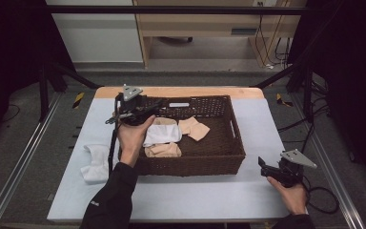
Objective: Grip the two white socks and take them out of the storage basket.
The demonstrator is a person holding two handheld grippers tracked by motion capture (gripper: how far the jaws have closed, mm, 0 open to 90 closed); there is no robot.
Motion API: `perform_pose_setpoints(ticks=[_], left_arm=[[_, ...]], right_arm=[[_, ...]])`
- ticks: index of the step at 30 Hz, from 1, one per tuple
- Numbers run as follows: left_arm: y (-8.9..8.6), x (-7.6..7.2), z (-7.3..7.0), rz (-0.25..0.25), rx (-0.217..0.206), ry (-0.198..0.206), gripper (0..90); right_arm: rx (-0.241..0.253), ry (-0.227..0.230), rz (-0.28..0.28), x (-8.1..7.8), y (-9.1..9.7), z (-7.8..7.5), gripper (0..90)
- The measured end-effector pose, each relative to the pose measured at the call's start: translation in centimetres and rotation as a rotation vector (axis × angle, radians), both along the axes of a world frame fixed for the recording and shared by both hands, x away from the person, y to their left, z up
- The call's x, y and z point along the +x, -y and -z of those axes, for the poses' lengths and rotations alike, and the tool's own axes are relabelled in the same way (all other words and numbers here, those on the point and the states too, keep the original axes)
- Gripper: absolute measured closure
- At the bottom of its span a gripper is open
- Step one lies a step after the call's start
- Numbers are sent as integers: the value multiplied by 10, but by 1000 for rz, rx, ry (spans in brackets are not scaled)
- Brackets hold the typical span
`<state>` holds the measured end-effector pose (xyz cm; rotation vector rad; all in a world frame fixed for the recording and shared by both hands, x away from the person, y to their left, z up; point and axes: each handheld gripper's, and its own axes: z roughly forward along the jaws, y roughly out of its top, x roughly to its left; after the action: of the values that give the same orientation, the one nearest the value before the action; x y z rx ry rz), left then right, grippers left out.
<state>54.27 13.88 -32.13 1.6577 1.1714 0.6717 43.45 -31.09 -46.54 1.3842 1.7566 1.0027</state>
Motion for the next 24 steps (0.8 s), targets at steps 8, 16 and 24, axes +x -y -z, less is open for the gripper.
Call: perform_pose_setpoints(ticks=[8, 16, 24], left_arm=[[4, 24, 30, -41, 44, -75, 405], [1, 39, 62, -52, 93, -172, 353], [3, 45, 79, -31, 144, -250, 339]], right_arm=[[-2, 1, -3, 0, 0, 0, 83], [-10, -7, -9, 1, -1, 1, 84], [-11, -10, -12, 1, -1, 1, 85]])
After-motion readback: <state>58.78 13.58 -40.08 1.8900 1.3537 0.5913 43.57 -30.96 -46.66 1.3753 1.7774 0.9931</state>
